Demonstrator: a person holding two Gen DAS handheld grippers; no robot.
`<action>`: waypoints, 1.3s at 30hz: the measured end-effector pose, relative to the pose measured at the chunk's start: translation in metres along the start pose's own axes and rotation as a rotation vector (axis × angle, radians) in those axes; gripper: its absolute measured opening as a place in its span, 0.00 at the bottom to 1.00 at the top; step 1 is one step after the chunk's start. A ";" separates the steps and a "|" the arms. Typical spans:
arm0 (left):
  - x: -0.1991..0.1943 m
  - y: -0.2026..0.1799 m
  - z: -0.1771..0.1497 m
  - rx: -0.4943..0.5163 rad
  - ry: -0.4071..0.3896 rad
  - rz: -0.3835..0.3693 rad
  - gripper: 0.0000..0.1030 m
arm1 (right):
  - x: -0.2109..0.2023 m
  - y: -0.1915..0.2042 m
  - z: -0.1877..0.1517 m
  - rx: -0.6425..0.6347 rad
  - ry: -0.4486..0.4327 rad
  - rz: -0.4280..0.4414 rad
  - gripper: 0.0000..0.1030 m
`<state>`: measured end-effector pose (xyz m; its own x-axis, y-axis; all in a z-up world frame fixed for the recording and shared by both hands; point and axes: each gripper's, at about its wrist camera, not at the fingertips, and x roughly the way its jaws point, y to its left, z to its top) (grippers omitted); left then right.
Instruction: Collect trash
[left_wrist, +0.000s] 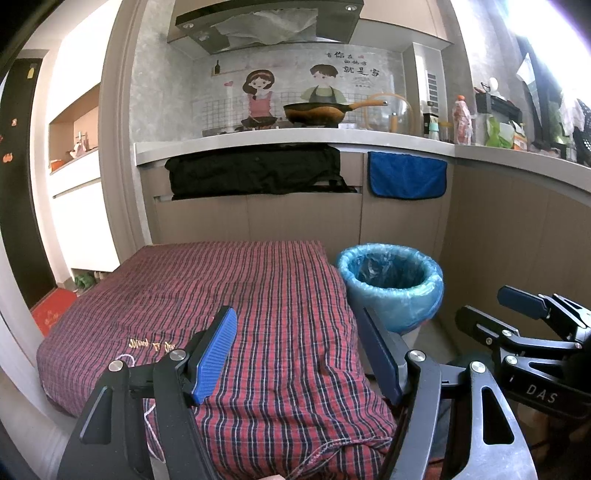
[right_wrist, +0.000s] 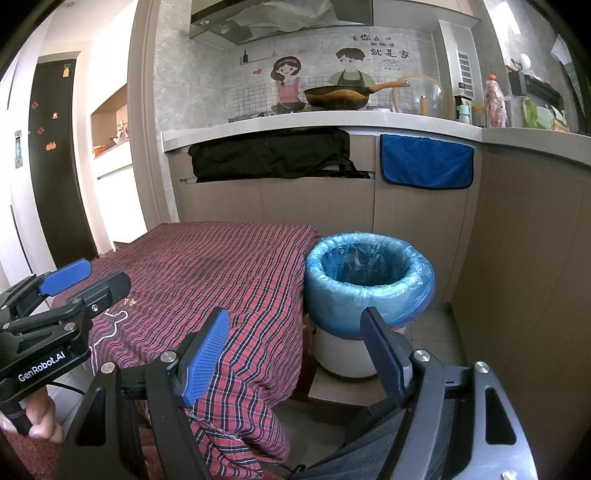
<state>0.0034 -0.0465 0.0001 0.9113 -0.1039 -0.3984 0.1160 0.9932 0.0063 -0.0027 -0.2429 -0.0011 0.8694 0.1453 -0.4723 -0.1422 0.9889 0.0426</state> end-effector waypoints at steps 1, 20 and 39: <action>0.000 0.000 0.000 0.000 0.000 0.001 0.67 | 0.000 0.000 0.000 0.000 0.000 0.000 0.69; -0.001 -0.002 -0.001 0.000 0.002 -0.006 0.67 | -0.005 -0.004 0.001 0.010 -0.008 -0.007 0.69; 0.000 -0.002 -0.003 -0.006 0.009 -0.005 0.67 | -0.006 -0.003 -0.002 0.012 -0.002 -0.008 0.69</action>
<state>0.0020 -0.0483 -0.0030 0.9070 -0.1082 -0.4070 0.1180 0.9930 -0.0010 -0.0084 -0.2468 -0.0004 0.8713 0.1379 -0.4711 -0.1297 0.9903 0.0500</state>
